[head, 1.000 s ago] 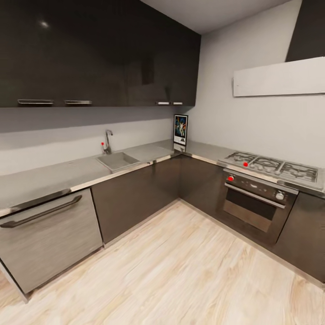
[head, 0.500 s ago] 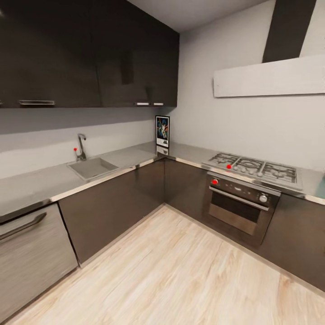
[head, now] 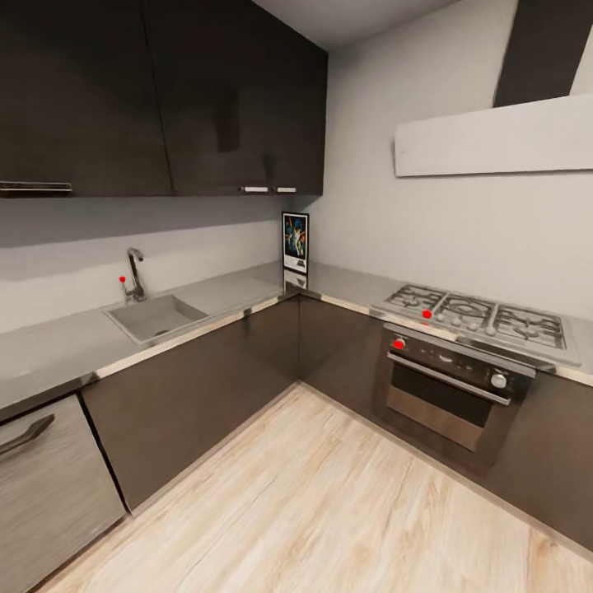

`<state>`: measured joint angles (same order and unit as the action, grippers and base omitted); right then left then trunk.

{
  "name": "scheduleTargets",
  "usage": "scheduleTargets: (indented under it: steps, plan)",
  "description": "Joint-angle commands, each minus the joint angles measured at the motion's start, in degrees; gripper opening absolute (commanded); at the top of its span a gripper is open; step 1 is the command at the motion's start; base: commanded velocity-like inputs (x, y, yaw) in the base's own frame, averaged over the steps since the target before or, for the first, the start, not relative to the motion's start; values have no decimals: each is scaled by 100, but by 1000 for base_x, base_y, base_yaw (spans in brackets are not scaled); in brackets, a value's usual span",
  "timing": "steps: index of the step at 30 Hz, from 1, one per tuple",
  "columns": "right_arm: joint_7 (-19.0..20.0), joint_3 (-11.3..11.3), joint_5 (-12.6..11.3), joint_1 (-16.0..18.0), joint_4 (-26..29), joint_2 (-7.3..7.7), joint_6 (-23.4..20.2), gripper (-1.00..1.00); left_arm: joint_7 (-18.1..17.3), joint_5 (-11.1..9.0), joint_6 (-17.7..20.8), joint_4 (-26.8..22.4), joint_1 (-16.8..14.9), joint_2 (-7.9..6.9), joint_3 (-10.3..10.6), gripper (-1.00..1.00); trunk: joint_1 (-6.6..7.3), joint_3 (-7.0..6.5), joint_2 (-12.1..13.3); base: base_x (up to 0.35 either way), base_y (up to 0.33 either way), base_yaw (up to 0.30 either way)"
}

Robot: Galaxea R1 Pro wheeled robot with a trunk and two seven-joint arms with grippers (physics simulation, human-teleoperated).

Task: Pick up the poster from the kitchen countertop and hang it on one of the wall nails in the kitchen.

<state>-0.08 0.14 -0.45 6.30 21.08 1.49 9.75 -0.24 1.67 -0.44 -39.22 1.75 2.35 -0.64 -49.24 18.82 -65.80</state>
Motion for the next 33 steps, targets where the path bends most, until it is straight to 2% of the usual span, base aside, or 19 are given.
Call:
scheduleTargets:
  steps: [1,9,12,15,16,17,19,20,21,23,25,26,27,30,31,32,33]
  plan:
    - [-1,2,-5,3,-5,1,18,100,-3,18,-5,-7,1,2,-7,100,-4,5,-3,334,0,0]
    - [-1,5,-12,3,0,1,16,100,1,18,-4,-1,1,2,-8,100,-4,5,-3,329,0,0]
    - [-1,6,-13,3,37,-4,20,100,21,12,-8,26,2,2,-14,100,-4,5,-3,83,0,0]
    - [13,38,-16,3,598,-80,207,100,20,-4,-9,42,1,2,-27,100,-4,5,-3,13,0,0]
    - [20,568,-18,3,1787,-173,236,100,-1,-17,-28,51,1,-5,-35,100,-4,5,-3,2,0,0]
    - [19,842,-26,3,2454,-184,95,100,-27,-95,-120,53,3,-26,-84,100,-4,5,-3,0,0,0]
    - [18,972,-39,3,2963,-191,-158,100,-91,-214,-249,45,2,-49,-134,100,-4,5,-3,0,0,0]
    - [18,1062,-51,3,3609,-218,-628,100,-228,-364,-408,18,2,-66,-167,100,-4,5,-3,0,0,0]
    - [17,1100,-57,3,3946,-241,-888,100,-304,-430,-480,0,2,-71,-179,100,-4,5,-3,0,0,0]
    - [8,1252,-66,51,5244,-393,-1914,100,-537,-586,-658,-51,1,-82,-207,100,-4,5,-3,0,0,0]
    - [3,1299,-65,165,5777,-509,-2360,100,-598,-627,-706,-57,1,-86,-214,100,-4,5,-3,0,0,0]
    - [0,1316,-64,262,5975,-567,-2559,100,-620,-642,-723,-54,1,-88,-218,100,-4,5,-3,0,0,0]
    - [-3,1340,-65,568,6253,-660,-2929,100,-654,-664,-751,-45,1,-95,-226,100,-4,5,-3,0,0,0]
    - [-4,1366,-71,1322,6506,-758,-3618,100,-697,-704,-782,-27,2,-152,-236,100,-4,5,-3,0,0,0]
    - [-2,1379,-77,2358,6508,-813,-4204,100,-758,-729,-879,81,2,-205,-242,100,-4,5,-3,0,0,0]
    - [-1,1380,-77,2683,6376,-821,-4286,100,-768,-731,-993,119,1,-212,-243,100,-4,5,-3,0,0,0]
    - [-3,1381,-78,2832,6293,-823,-4315,100,-771,-730,-1056,132,1,-215,-243,100,-4,5,-3,0,0,0]
